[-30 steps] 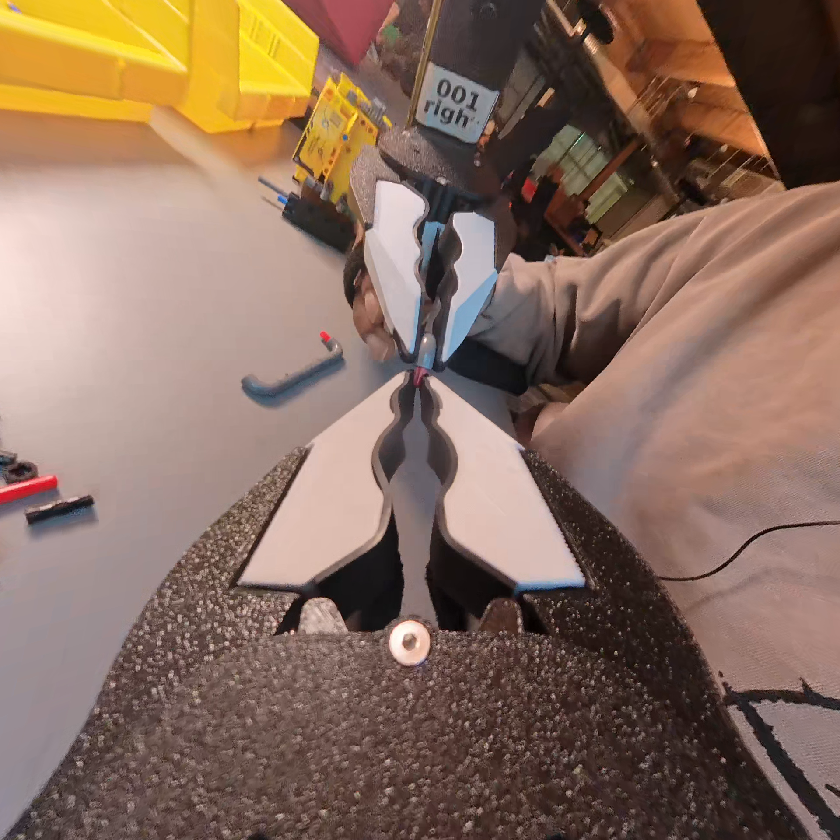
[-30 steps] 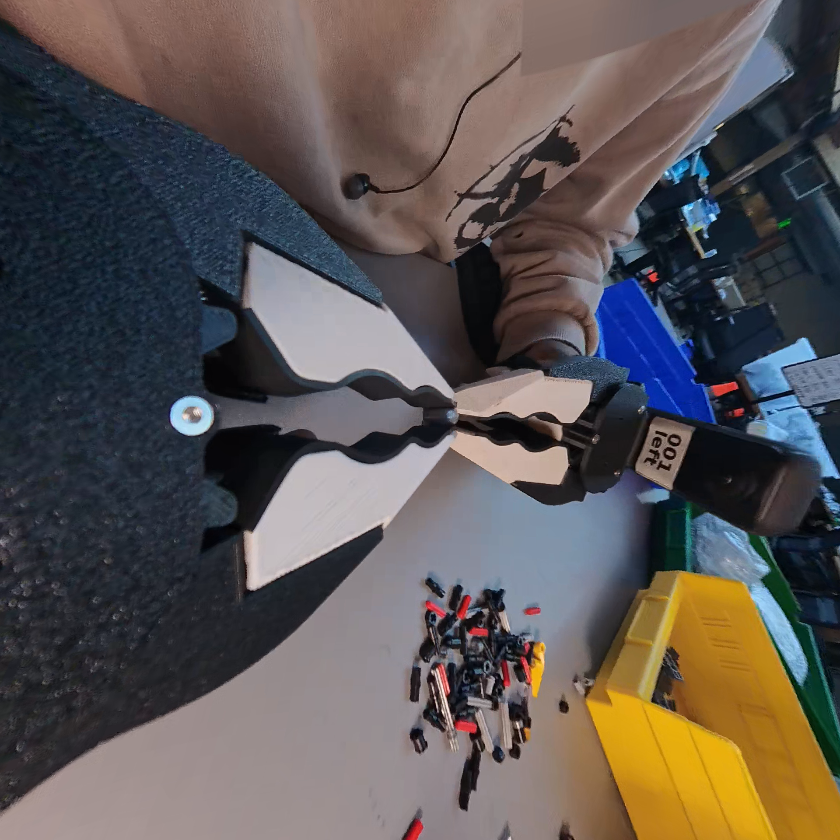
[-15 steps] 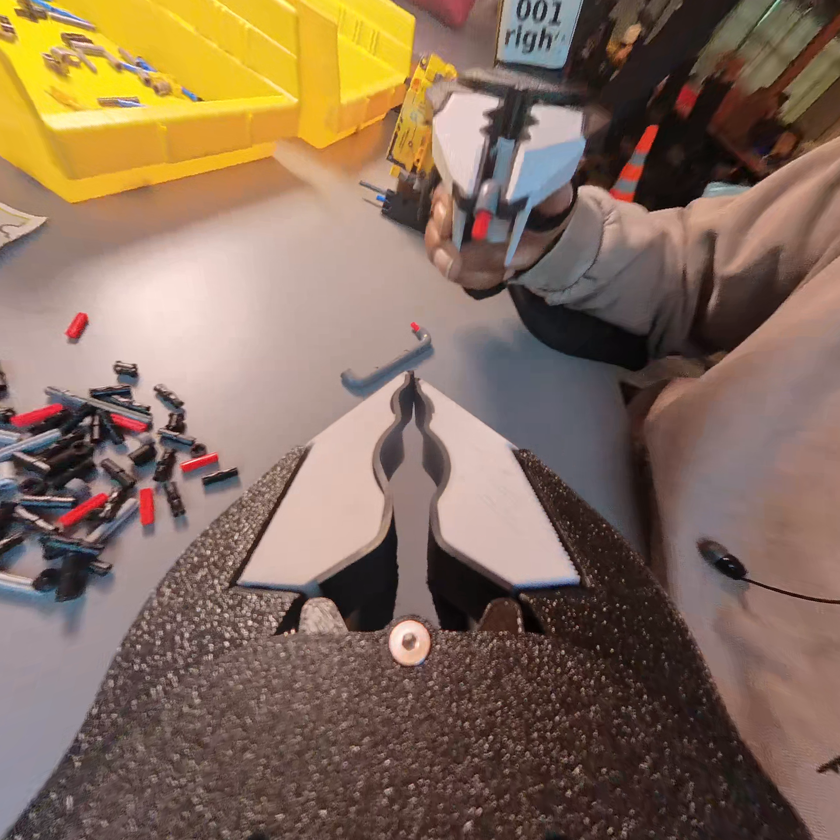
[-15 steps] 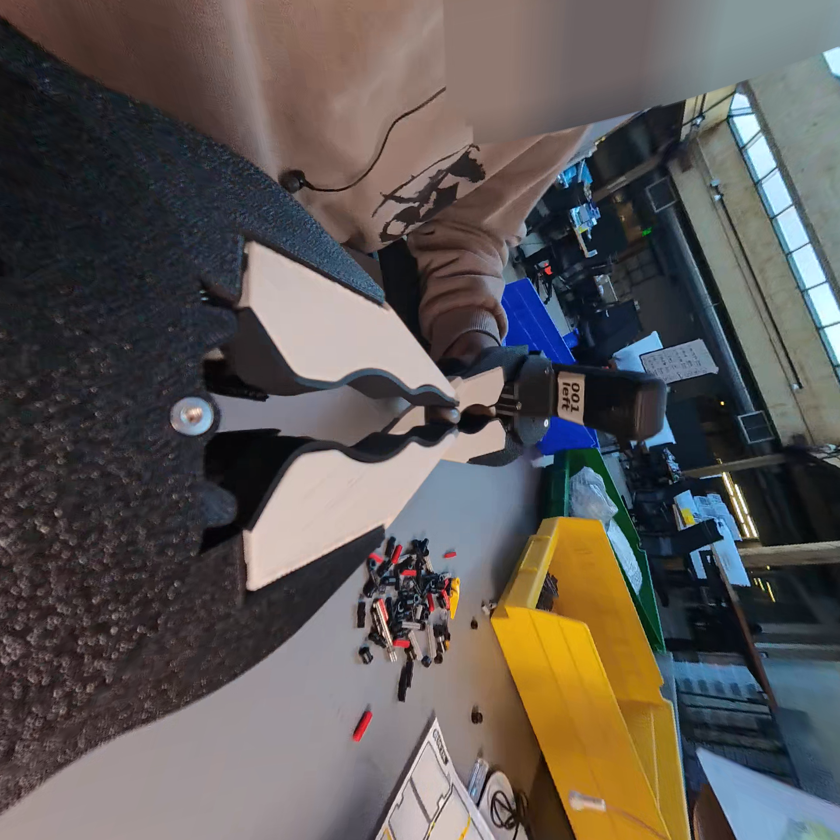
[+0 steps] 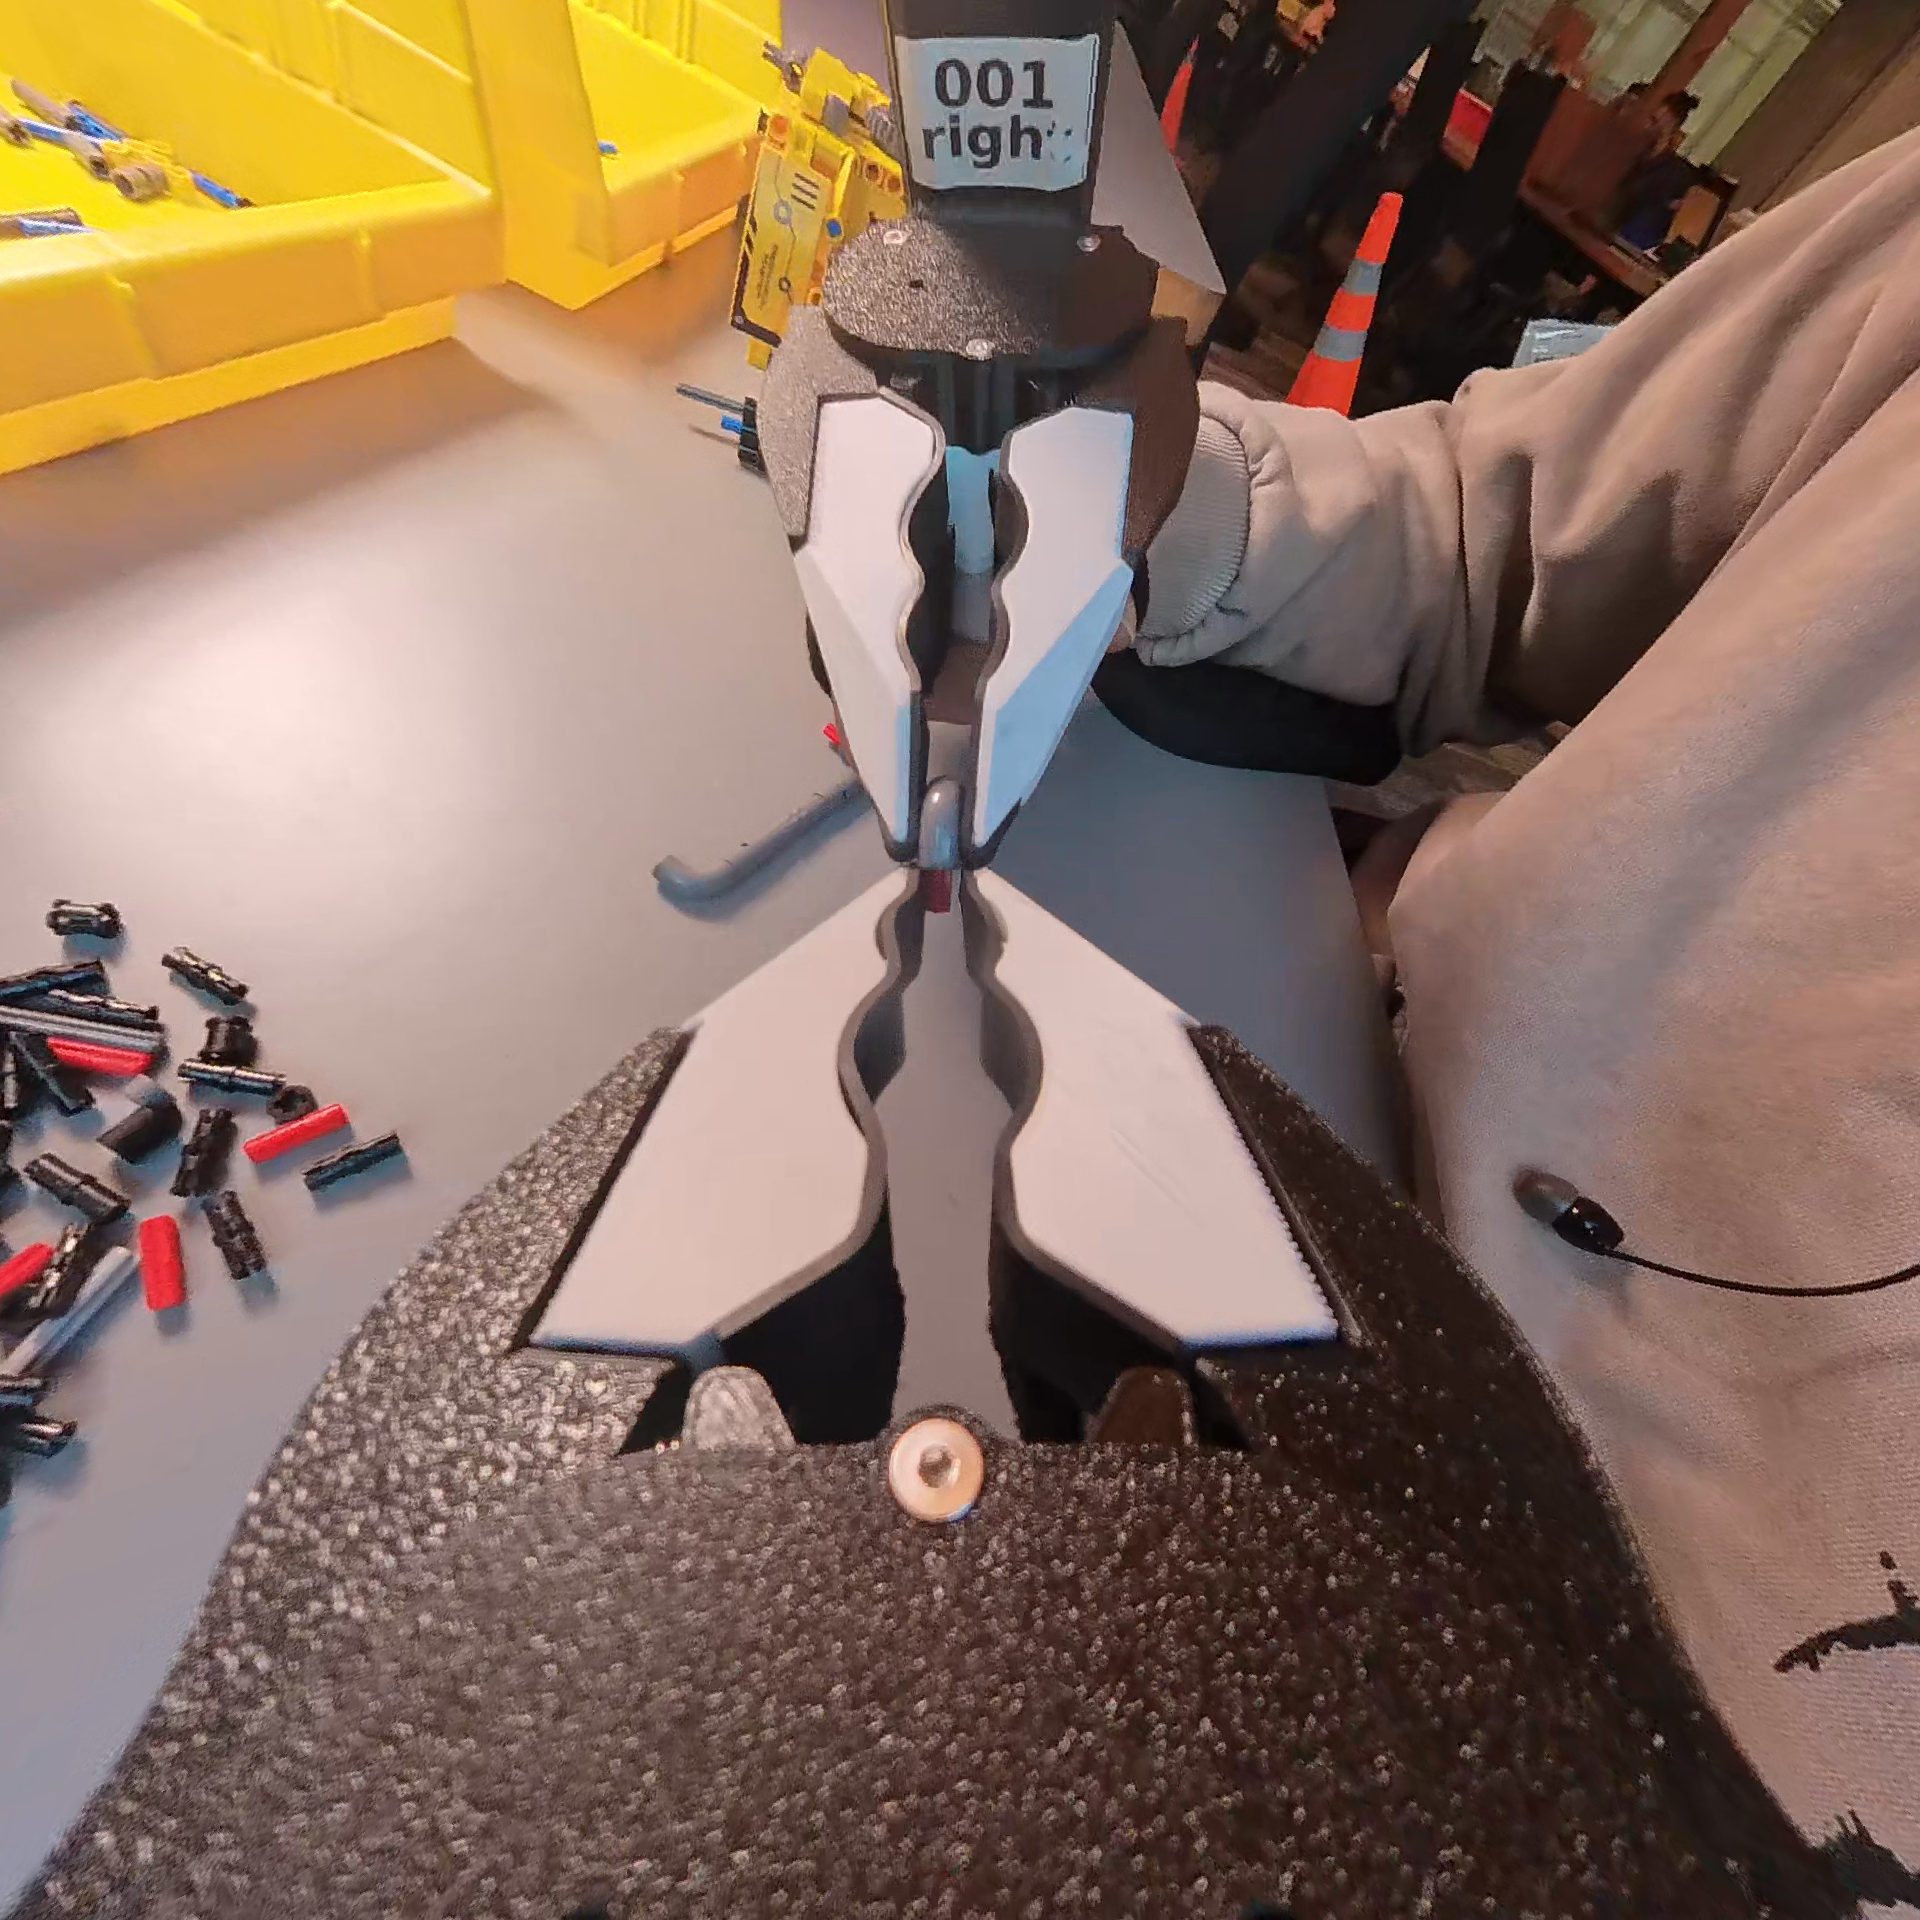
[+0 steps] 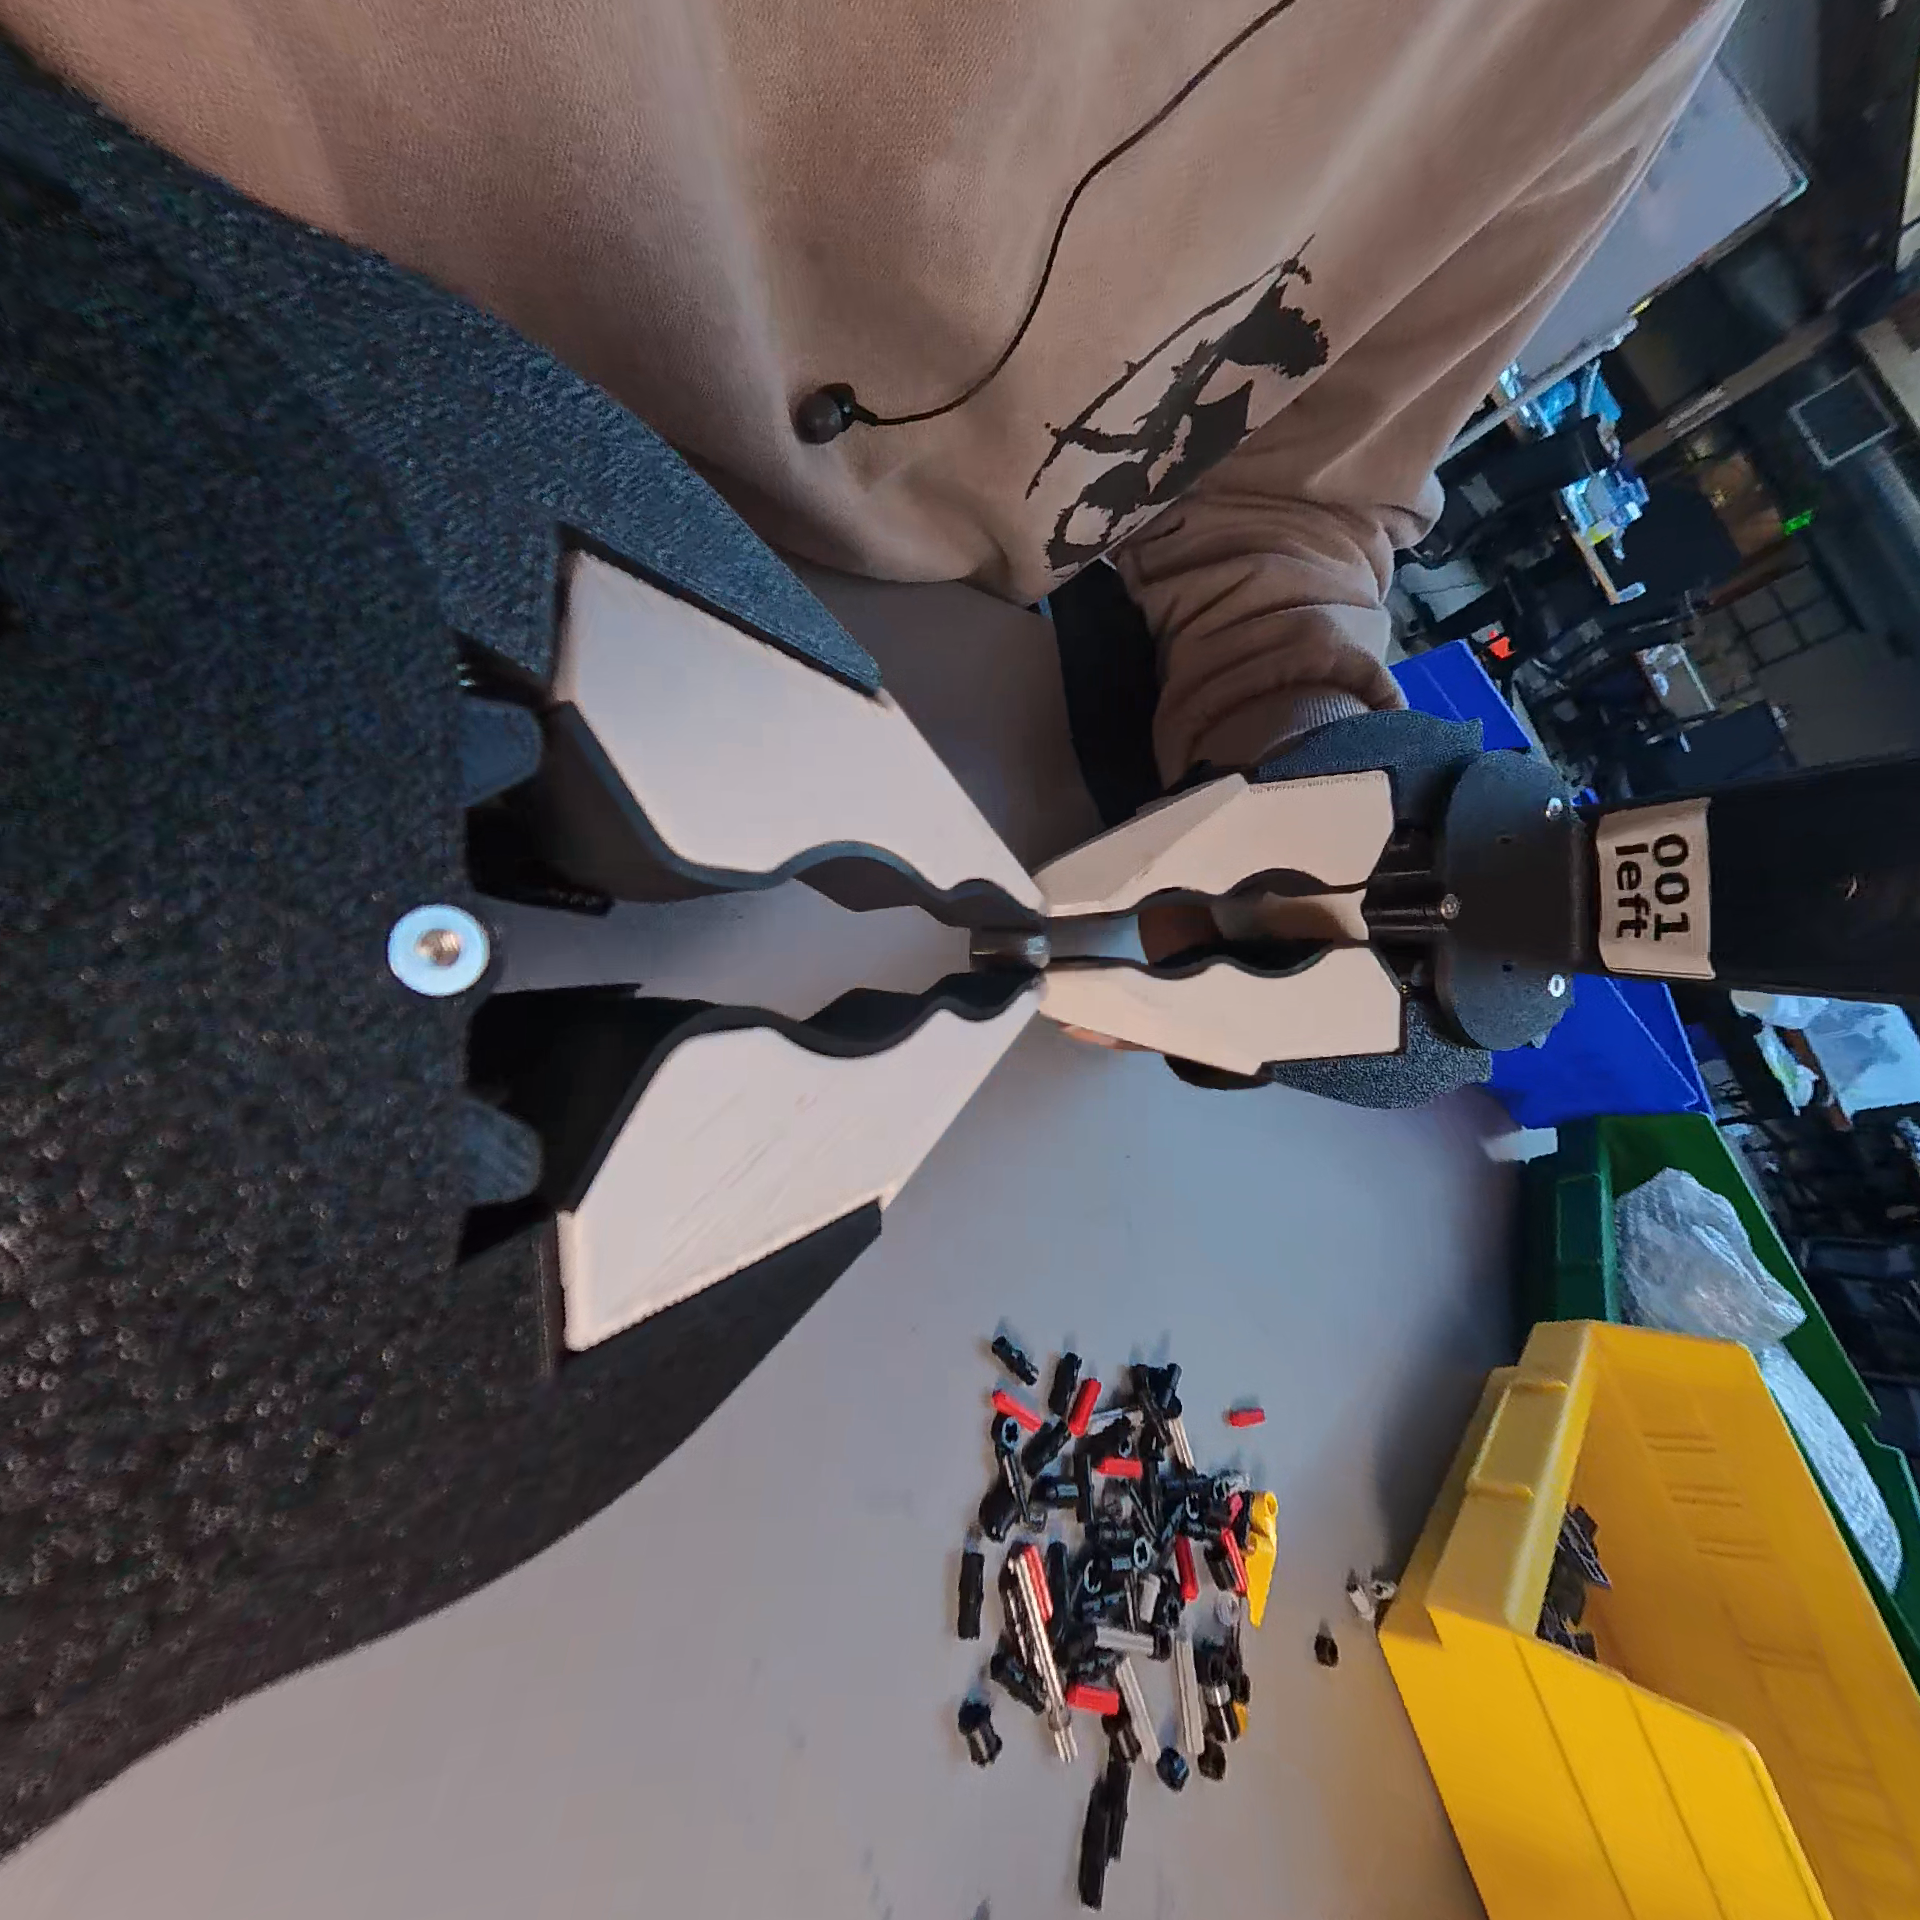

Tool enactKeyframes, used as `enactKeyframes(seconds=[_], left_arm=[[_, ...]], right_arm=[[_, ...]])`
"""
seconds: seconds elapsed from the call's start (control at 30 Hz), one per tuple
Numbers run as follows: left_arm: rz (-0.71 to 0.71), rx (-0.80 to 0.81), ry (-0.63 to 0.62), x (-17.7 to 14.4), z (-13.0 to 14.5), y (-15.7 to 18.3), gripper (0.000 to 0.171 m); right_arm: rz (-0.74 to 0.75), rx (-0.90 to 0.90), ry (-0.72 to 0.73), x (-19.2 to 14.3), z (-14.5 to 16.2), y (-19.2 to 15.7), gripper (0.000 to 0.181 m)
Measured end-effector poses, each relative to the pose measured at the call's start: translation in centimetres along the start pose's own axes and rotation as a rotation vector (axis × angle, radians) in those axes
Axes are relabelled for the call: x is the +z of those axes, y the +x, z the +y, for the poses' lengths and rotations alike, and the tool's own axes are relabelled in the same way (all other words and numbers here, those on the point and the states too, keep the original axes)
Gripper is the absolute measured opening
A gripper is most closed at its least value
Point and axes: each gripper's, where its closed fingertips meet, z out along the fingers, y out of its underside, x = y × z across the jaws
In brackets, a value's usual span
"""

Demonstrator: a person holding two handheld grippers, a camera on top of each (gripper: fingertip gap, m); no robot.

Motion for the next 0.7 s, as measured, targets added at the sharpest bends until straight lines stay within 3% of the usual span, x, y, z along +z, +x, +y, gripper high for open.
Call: enactKeyframes(seconds=[0.2, 0.4, 0.57, 0.6, 0.67, 0.7], left_arm=[[0.079, -0.021, -0.045, 0.5, 1.3, 1.5, 0.003], [-0.131, 0.22, 0.081, -0.6, -2.8, 2.2, 0.004], [0.007, 0.047, 0.26, -2.3, -5.1, 2.2, 0.002], [0.027, 0.013, 0.309, -3.5, -5.5, 1.9, 0.0], [-0.016, -0.094, 0.433, -7.7, -5.6, -0.6, 0.0], [-0.05, -0.119, 0.419, -7.9, -4.8, -1.7, 0.0]], right_arm=[[-0.075, 0.009, -0.095, 0.2, 1.4, -1.4, 0.005], [-0.242, 0.274, 0.172, -1.4, -2.6, -2.1, 0.004], [-0.205, 0.225, 0.294, -1.8, -5.3, -2.0, 0.003], [-0.182, 0.23, 0.386, -3.1, -6.6, -1.4, 0.004], [-0.042, 0.234, 0.618, -10.2, -9.2, 1.8, 0.001], [-0.003, 0.159, 0.53, -9.4, -8.3, 1.0, 0.003]])
